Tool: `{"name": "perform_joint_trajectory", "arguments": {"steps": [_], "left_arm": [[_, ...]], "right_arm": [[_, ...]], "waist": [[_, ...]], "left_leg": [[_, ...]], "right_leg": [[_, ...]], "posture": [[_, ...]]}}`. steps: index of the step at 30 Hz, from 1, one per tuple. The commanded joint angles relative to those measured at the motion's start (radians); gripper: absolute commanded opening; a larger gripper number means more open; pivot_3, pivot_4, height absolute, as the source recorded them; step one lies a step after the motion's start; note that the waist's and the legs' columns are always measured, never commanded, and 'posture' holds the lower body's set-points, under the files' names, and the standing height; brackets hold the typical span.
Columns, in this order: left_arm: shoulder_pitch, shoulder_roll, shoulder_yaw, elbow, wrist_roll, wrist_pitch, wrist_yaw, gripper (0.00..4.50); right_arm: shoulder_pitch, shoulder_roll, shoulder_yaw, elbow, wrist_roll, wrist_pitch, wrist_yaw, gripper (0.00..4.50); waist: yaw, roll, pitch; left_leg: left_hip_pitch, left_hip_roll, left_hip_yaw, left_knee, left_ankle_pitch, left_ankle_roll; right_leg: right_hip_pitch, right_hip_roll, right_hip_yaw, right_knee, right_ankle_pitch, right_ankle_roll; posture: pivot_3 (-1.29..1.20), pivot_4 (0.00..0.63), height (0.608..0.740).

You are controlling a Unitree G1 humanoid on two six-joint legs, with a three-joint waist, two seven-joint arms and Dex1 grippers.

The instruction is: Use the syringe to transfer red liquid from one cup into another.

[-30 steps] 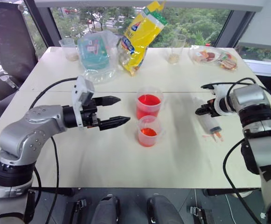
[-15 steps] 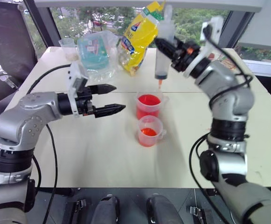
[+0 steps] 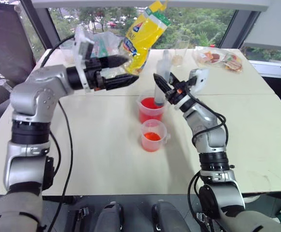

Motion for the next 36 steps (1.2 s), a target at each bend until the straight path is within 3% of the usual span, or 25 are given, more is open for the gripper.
{"name": "perform_joint_trajectory", "arguments": {"steps": [1, 8, 21, 24, 31, 36], "left_arm": [[-0.065, -0.047, -0.022, 0.074, 0.044, -0.065, -0.035, 4.5], [-0.133, -0.152, -0.052, 0.212, 0.11, -0.141, -0.081, 4.5], [-0.174, -0.244, -0.051, 0.335, 0.165, -0.182, -0.114, 4.5], [-0.181, -0.26, -0.045, 0.354, 0.174, -0.19, -0.108, 3.54], [-0.207, -0.281, -0.017, 0.384, 0.186, -0.207, -0.092, 0.04], [-0.226, -0.276, 0.002, 0.375, 0.188, -0.209, -0.083, 0.04]], "right_arm": [[0.0, 0.014, 0.024, -0.019, -0.007, -0.042, -0.002, 1.37], [0.021, 0.006, 0.056, -0.045, -0.008, -0.044, 0.003, 1.37], [0.031, -0.015, 0.085, -0.063, -0.012, -0.039, 0.007, 1.37], [0.033, -0.022, 0.093, -0.067, -0.014, -0.04, 0.011, 1.37], [0.038, -0.027, 0.1, -0.065, -0.014, -0.034, 0.021, 1.37], [0.047, -0.026, 0.11, -0.058, -0.007, -0.015, 0.032, 1.37]], "waist": [[0.0, 0.0, 0.0], [-0.001, 0.0, 0.0], [0.0, 0.0, 0.0], [0.0, 0.0, 0.0], [0.0, 0.0, 0.0], [0.0, 0.0, 0.0]], "left_leg": [[0.0, 0.0, 0.0, 0.0, 0.0, 0.0], [0.0, 0.0, 0.0, 0.0, 0.0, 0.0], [0.0, 0.0, 0.0, 0.0, 0.0, 0.0], [0.0, 0.0, 0.0, 0.0, 0.0, 0.0], [0.0, 0.0, 0.0, 0.0, 0.0, 0.0], [0.0, 0.0, 0.0, 0.0, 0.0, 0.0]], "right_leg": [[0.0, 0.0, 0.0, 0.0, 0.0, 0.0], [0.0, 0.0, 0.0, 0.0, 0.0, 0.0], [0.0, 0.0, 0.0, 0.0, 0.0, 0.0], [0.0, 0.0, 0.0, 0.0, 0.0, 0.0], [0.0, 0.0, 0.0, 0.0, 0.0, 0.0], [0.0, 0.0, 0.0, 0.0, 0.0, 0.0]], "posture": [[0.0, 0.15, 0.74], [0.0, 0.15, 0.74], [0.0, 0.15, 0.74], [0.0, 0.15, 0.74], [0.0, 0.15, 0.74], [0.0, 0.15, 0.74]]}}
